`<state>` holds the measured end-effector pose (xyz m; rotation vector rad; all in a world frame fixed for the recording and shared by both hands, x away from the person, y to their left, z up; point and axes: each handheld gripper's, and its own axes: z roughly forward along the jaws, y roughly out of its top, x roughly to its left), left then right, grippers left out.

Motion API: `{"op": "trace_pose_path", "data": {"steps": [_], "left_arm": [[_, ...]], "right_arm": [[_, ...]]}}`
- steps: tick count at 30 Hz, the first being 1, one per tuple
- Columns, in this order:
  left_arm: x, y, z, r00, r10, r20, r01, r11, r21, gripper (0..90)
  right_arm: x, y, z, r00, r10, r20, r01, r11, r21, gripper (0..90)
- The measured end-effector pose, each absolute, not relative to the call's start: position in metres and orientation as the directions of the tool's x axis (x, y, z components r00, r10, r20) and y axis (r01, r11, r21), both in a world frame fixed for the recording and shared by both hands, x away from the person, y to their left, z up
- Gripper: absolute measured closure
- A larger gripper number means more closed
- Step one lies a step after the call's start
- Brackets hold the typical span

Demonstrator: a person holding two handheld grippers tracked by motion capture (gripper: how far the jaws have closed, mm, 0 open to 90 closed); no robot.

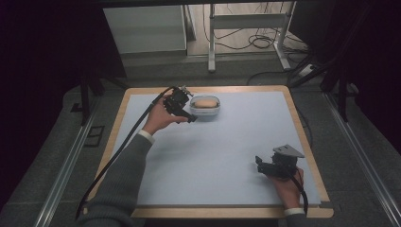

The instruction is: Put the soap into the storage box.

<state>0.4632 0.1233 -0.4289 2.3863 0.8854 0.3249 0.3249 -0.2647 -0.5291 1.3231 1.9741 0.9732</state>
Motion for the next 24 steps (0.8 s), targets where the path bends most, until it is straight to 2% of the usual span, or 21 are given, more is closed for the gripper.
{"op": "trace_pose_path", "data": {"steps": [16, 24], "left_arm": [[0.387, 0.174, -0.469, 0.7, 0.714, -0.034, 0.547, -0.504, 0.669, 18.2], [0.349, 0.195, -0.504, 0.665, 0.741, -0.095, 0.599, -0.453, 0.66, 18.5]], "right_arm": [[0.325, -0.264, -0.529, -0.346, 0.936, -0.064, 0.525, 0.25, 0.813, 6.7], [0.325, -0.264, -0.529, -0.344, 0.936, -0.071, 0.526, 0.255, 0.811, 6.7]]}}
